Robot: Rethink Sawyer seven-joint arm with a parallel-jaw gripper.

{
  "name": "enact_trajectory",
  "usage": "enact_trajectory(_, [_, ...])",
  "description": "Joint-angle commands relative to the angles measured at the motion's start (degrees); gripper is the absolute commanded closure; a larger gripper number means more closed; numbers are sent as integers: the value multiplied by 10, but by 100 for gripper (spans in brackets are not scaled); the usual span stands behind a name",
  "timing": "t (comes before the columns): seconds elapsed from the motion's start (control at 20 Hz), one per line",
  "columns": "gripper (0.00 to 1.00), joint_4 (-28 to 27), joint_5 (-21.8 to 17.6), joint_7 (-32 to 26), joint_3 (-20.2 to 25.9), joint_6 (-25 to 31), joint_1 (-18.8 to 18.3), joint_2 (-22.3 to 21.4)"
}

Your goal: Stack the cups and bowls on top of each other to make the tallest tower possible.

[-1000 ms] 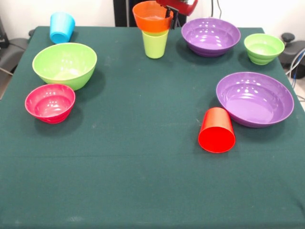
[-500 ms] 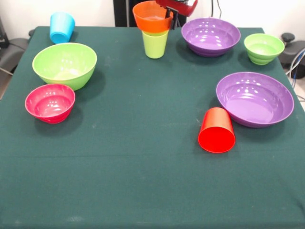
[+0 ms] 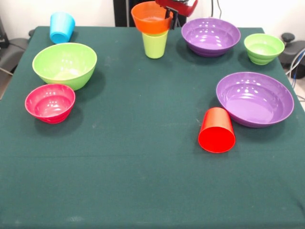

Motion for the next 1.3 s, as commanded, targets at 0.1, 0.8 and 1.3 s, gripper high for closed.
enact_trajectory(0.1, [100, -57, -29, 9, 39, 65, 6, 13])
enact_trajectory(0.8, [100, -59, -31, 20, 46, 23, 0, 43])
enact_trajectory(1.3, [100, -19, -21, 49, 41, 5, 14, 32])
